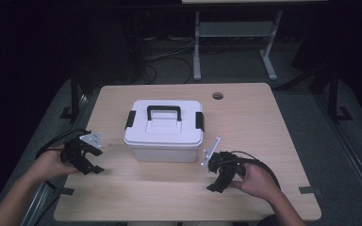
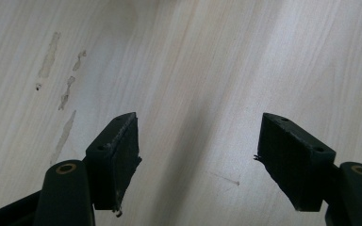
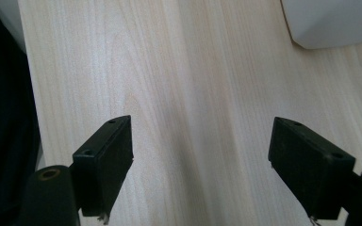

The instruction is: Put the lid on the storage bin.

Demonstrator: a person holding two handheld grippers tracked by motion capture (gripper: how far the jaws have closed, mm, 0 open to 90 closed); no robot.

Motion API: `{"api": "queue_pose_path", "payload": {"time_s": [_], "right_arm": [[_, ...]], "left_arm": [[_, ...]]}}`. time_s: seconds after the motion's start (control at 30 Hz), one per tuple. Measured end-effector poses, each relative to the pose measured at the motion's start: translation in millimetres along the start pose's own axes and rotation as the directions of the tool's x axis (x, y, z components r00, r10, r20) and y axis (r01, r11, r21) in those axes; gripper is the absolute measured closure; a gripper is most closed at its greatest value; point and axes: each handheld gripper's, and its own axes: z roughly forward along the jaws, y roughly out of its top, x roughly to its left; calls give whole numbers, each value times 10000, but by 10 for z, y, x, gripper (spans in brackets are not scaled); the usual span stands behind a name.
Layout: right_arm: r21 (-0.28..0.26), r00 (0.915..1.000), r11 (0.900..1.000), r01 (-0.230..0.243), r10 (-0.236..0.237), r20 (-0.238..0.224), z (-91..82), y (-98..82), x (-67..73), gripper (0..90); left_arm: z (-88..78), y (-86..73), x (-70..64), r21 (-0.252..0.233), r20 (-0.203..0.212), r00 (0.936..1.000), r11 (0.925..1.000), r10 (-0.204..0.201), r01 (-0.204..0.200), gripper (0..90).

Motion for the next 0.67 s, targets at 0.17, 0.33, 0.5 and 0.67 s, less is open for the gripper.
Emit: {"api": "queue_pose_path", "payload": {"time_s": [0.17,0.33,0.5,0.67], "right_arm": [[19,10000,10000,-18,18,4,6,3,1,219],[-3,10000,10000,-4,4,-4,17,7,-5,219],[12,10000,10000,4,-4,-40,32,11,-4,219],[10,10000,10000,-25,25,-51,34,7,-3,219]], "left_arm": [[11,-38,-7,58,-1,10000,10000,-48,48,289],[6,-87,-43,28,22,10000,10000,-94,93,287],[5,-95,-71,6,23,10000,10000,-68,68,286],[4,-110,-71,55,31,10000,10000,-78,78,285]]}}
